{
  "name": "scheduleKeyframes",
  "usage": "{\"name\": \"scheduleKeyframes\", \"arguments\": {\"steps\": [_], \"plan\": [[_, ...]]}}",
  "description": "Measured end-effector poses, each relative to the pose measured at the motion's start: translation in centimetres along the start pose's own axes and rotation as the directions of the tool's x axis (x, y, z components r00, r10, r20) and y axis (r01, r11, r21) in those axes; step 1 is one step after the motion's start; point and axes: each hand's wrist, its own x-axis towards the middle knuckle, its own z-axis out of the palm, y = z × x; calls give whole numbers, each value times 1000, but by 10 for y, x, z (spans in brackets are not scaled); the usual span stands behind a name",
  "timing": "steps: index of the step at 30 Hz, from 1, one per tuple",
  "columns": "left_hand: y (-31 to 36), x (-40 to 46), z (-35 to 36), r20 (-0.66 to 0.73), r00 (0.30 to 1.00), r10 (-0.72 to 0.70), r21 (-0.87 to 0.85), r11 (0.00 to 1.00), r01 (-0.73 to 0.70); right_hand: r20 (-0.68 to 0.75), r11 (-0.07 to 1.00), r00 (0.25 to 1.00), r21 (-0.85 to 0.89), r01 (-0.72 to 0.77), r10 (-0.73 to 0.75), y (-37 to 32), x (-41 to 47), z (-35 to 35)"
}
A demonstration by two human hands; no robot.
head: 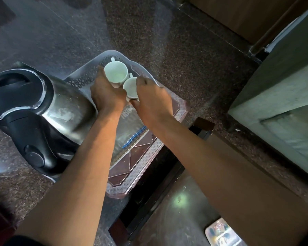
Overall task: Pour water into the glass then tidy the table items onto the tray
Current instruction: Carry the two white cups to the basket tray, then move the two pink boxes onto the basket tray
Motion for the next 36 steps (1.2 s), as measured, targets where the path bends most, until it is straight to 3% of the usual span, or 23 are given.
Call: {"name": "scheduleKeyframes", "arguments": {"steps": [5, 9, 15, 20, 24, 27, 32, 36], "plan": [[-4, -8, -1, 68, 998, -2, -99, 995, 9, 11, 996, 1000, 88, -22, 22, 3, -7, 4], [3, -33, -6, -4, 1000, 4, -122, 993, -5, -15, 989, 999, 145, -31, 33, 8, -21, -6], [30, -115, -21, -27, 977, 210, -407, 891, -202, -105, 968, 992, 246, -46, 73, 21, -68, -55], [50, -201, -32, -28, 952, 305, -477, 833, -281, -199, 924, 963, 370, -99, 184, 57, -142, -101], [50, -278, -28, 136, 908, 396, -544, 796, -266, -200, 875, 921, 429, -224, 334, 99, -227, -124], [48, -352, -19, 275, 868, 414, -614, 770, -172, -224, 849, 879, 439, -295, 421, 132, -301, -134], [40, -485, 3, 528, 760, 379, -590, 808, 6, -173, 795, 817, 408, -448, 549, 195, -430, -141], [44, -562, 21, 619, 656, 430, -560, 828, -15, -76, 708, 742, 378, -597, 666, 244, -527, -146]]}}
